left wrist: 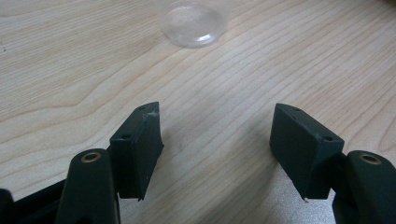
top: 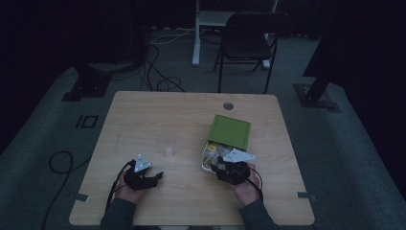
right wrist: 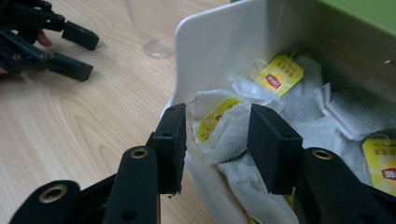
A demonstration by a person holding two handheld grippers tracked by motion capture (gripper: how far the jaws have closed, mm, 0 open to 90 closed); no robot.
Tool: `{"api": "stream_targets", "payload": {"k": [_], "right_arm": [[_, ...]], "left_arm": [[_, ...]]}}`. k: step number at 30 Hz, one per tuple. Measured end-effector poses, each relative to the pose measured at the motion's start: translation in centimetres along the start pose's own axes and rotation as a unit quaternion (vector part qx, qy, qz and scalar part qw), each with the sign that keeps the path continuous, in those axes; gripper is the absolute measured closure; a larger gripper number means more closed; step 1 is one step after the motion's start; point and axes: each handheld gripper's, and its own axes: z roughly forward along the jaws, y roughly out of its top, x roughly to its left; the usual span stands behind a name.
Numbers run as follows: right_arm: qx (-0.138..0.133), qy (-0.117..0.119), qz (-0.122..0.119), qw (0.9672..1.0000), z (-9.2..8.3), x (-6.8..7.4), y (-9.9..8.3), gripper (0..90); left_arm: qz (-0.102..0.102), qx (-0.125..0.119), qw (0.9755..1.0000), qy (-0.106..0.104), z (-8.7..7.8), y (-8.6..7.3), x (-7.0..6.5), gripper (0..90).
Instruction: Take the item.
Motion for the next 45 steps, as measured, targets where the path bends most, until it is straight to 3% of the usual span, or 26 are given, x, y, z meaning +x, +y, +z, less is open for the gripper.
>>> {"api": "stream_targets", "payload": {"k": [15, 25, 33, 45], "right_arm": [[-0.015, -0.058, 0.012, 0.9981, 0.2, 0.3, 1.4, 58.5], [0.014, -0.109, -0.002, 0.9939, 1.7, 0.7, 1.6, 65.8], [0.015, -0.107, -0.007, 0.9942, 1.4, 0.8, 1.3, 87.3], [-0.023, -0.087, -0.014, 0.9958, -0.8, 0.6, 1.9, 89.1]], "left_arm": [[0.000, 0.000, 1.0000, 0.000, 0.0, 0.0, 0.0, 35.0], [0.000, 0.000, 1.0000, 0.000, 0.0, 0.0, 0.0, 35.0], [0.000, 0.000, 1.0000, 0.000, 0.0, 0.0, 0.0, 35.0], [0.000, 0.000, 1.0000, 0.000, 0.0, 0.0, 0.0, 35.0]]}}
